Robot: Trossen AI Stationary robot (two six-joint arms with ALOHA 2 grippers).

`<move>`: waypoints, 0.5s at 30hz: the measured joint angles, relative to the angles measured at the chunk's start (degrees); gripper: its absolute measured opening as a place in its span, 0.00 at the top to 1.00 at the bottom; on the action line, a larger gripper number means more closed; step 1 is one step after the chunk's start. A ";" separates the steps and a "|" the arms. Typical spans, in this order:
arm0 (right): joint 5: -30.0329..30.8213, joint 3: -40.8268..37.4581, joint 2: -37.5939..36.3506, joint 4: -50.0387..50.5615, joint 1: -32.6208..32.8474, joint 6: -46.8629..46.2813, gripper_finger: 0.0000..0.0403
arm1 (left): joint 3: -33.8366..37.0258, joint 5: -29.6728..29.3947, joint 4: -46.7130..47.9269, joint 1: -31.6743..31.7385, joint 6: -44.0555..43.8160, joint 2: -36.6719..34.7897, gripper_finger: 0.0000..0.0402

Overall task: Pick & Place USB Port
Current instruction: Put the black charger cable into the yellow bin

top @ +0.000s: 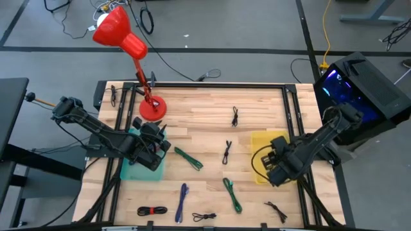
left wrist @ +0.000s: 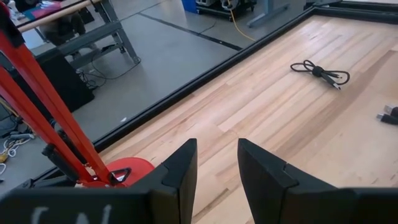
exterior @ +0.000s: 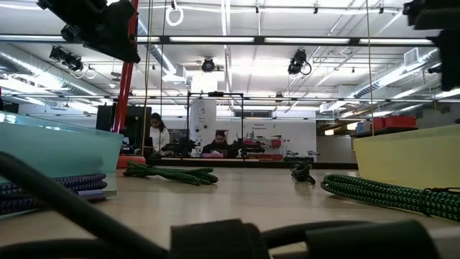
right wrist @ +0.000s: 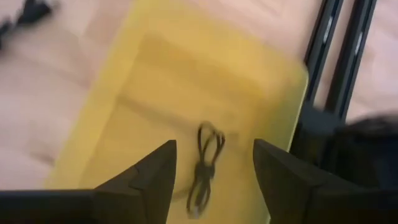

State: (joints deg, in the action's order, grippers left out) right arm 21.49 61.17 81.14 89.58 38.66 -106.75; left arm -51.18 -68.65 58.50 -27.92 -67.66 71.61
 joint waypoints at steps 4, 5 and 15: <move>5.99 0.00 0.00 -0.09 -5.77 6.32 0.49 | 0.00 -0.22 0.00 0.00 -0.02 0.00 0.70; 7.69 0.00 0.00 -0.33 -7.59 8.87 0.49 | 0.00 -0.22 -0.02 0.00 -0.02 0.00 0.70; 12.53 -0.02 -0.02 -13.75 -28.16 42.16 0.49 | 0.00 -0.15 0.00 0.00 -0.07 0.00 0.70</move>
State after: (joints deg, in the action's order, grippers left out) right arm 34.02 61.14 81.12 75.83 10.49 -64.58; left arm -51.18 -68.79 58.50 -27.92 -67.72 71.61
